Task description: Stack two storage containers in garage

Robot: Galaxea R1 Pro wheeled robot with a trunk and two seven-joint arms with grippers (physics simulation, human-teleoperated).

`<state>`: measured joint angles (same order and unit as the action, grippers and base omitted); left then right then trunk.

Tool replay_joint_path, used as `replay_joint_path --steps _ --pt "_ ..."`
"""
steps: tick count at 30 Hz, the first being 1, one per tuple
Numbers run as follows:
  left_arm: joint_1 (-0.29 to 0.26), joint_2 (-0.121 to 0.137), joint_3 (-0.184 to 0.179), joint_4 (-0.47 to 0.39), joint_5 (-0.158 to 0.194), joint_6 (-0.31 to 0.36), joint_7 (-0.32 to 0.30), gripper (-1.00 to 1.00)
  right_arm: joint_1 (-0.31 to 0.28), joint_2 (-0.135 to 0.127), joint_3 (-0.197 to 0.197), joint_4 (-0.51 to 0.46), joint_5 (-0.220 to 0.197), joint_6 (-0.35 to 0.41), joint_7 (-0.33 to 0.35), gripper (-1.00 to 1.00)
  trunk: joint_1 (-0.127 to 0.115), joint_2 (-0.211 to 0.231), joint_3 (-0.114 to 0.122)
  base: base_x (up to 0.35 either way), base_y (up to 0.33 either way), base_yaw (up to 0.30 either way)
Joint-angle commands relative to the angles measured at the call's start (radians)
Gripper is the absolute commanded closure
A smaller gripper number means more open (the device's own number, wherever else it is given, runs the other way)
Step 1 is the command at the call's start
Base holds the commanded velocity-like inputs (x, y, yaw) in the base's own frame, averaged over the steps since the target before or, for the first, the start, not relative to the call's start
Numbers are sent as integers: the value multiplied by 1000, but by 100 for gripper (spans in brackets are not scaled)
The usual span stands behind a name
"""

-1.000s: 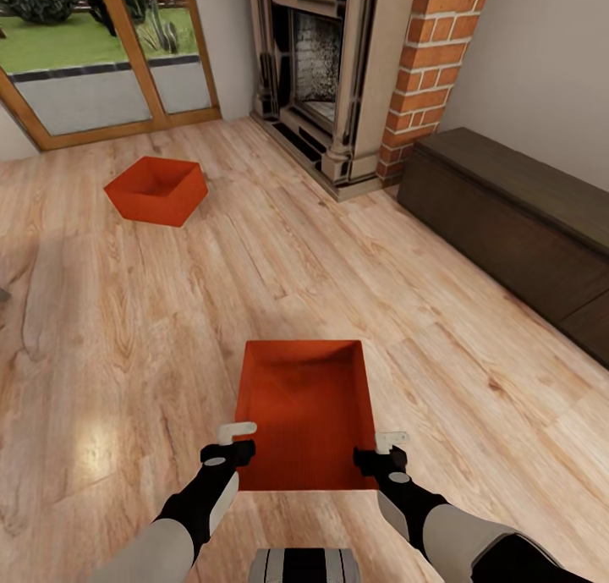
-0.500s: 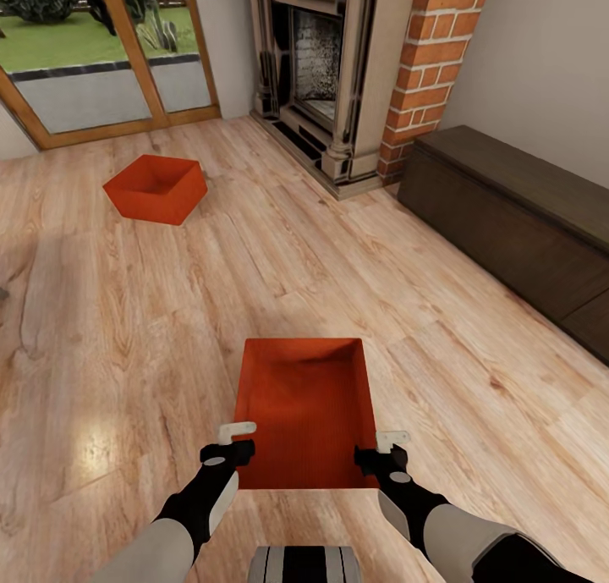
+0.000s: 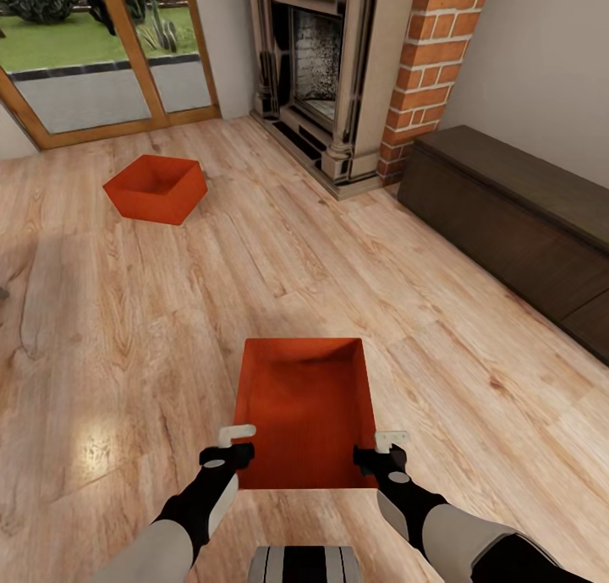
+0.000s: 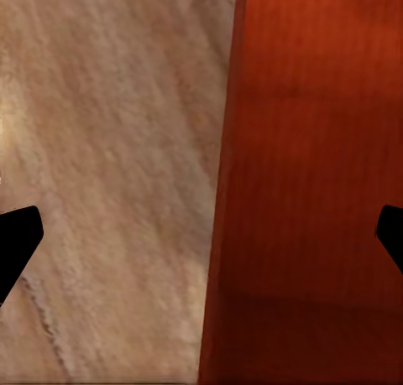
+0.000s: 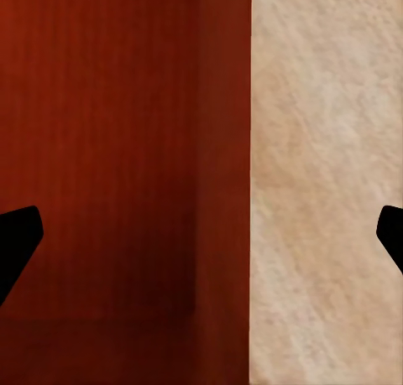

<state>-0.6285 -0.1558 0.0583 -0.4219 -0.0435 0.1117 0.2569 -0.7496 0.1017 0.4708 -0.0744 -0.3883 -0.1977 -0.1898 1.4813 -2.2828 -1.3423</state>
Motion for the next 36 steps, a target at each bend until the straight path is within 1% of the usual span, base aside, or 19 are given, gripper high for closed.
replay_joint_path --steps 1,16,17,36 --pt "0 1 6 0 -4 6 0 -100 0 1 9 1 -9 -3 -3 -100 0 0 -1 0 0 0" --pt "0 5 8 3 -4 6 -1 -100 0 0 8 1 -9 -3 -3 -100 0 0 -1 0 0 0" --pt "0 5 8 3 -4 6 -1 100 0 -1 8 1 -9 -3 -3 100 0 0 -1 0 0 0" --pt "0 4 11 -17 2 -1 1 100 0 -6 8 1 -13 -3 -3 100 0 0 -1 0 0 0"
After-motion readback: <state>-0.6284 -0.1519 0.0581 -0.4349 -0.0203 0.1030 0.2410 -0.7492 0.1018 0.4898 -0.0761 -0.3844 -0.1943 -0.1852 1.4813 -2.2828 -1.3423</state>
